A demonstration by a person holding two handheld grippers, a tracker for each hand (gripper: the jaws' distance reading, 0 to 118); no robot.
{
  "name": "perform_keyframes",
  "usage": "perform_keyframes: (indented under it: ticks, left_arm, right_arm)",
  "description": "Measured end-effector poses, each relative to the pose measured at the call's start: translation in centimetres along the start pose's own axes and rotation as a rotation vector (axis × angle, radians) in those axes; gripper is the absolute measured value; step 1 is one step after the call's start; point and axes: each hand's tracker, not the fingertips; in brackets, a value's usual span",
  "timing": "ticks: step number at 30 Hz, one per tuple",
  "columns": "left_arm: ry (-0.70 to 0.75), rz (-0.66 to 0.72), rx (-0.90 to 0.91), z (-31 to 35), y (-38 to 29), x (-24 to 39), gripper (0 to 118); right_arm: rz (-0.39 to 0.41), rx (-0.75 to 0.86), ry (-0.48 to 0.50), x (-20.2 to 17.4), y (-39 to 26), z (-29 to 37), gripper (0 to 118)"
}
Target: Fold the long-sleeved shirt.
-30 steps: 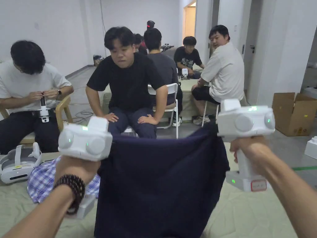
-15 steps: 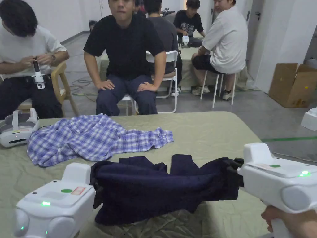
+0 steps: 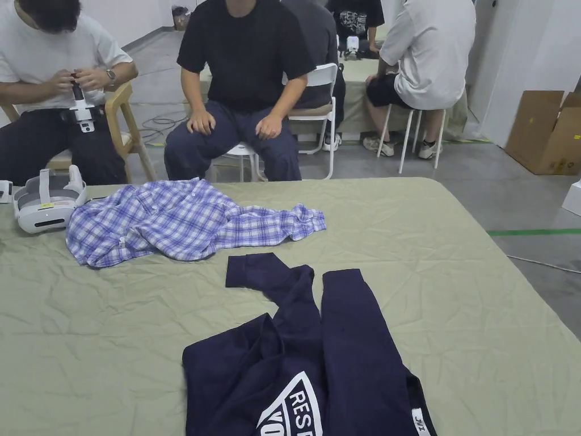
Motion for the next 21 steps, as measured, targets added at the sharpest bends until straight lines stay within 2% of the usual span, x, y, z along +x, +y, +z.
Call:
perform_keyframes:
  ticks: [1, 2, 3, 4, 5, 6, 7, 8, 9, 10, 11, 12, 15, 16, 17, 18, 19, 20, 21]
  left_arm:
    - [-0.005, -0.012, 0.029, 0.7, 0.2, -0.2, 62]
    - [0.000, -0.024, 0.056, 1.7, 0.4, -0.4, 91]
    - [0.009, -0.016, 0.090, 3.0, 0.6, -0.7, 111]
    - [-0.003, -0.006, 0.129, 4.5, 1.0, -1.0, 107]
    - [-0.014, 0.017, 0.163, 5.8, 1.4, -1.4, 103]
    - [-0.008, 0.044, 0.172, 7.0, 1.8, -1.7, 100]
    - [-0.004, 0.070, 0.200, 7.9, 1.7, -2.1, 90]
    - [-0.017, 0.087, 0.233, 8.8, 1.6, -2.6, 66]
    - [-0.032, 0.092, 0.247, 9.2, 1.9, -2.9, 3]
    - [-0.043, 0.089, 0.300, 9.6, 2.2, -2.7, 3]
    - [-0.032, 0.078, 0.283, 9.7, 2.6, -2.7, 3]
    - [-0.045, 0.063, 0.283, 9.8, 3.2, -2.6, 3]
    - [-0.068, 0.040, 0.306, 9.1, 5.9, -3.0, 3]
    - [-0.071, 0.028, 0.317, 8.7, 7.3, -3.2, 9]
    - [-0.065, 0.017, 0.329, 8.1, 8.9, -3.2, 32]
    - [-0.082, -0.004, 0.336, 7.1, 10.9, -3.3, 84]
    - [-0.095, -0.022, 0.323, 5.7, 12.9, -3.2, 110]
    - [-0.080, -0.029, 0.283, 3.9, 14.9, -3.1, 107]
    - [-0.049, -0.044, 0.316, 2.0, 17.1, -3.2, 99]
  right_arm:
    - [0.020, 0.024, -0.013, -0.1, 0.3, 1.3, 11]
    - [0.025, 0.103, -0.049, 0.0, 0.4, 3.1, 34]
    - [0.023, 0.172, -0.073, 0.2, 0.4, 4.9, 83]
    - [0.014, 0.234, -0.069, 0.4, 0.4, 6.4, 113]
    - [-0.010, 0.306, -0.065, 0.4, 0.1, 8.5, 118]
    - [-0.032, 0.344, -0.060, 0.5, 0.2, 10.0, 114]
    - [-0.094, 0.348, -0.039, 0.7, 0.2, 11.1, 112]
    - [-0.149, 0.350, -0.021, 0.9, 0.3, 12.0, 103]
    - [-0.165, 0.364, -0.007, 0.9, 0.2, 12.6, 69]
    - [-0.165, 0.388, 0.001, 1.5, 0.6, 12.4, 26]
    - [-0.161, 0.392, -0.021, 1.9, 1.0, 11.8, 1]
    - [-0.187, 0.405, -0.032, 1.8, 1.0, 11.7, 1]
    - [-0.141, 0.356, -0.030, 1.5, 1.1, 11.2, 0]
    - [-0.139, 0.354, -0.036, 1.3, 1.0, 11.1, 0]
    - [-0.132, 0.345, -0.038, 1.0, 0.8, 10.9, 0]
    - [-0.126, 0.333, -0.026, 1.0, 0.6, 10.6, 0]
    - [-0.128, 0.325, -0.017, 1.0, 0.3, 10.3, 0]
    - [-0.131, 0.312, -0.005, 0.9, 0.1, 9.9, 0]
    - [-0.137, 0.301, 0.006, 0.9, -0.1, 9.5, 0]
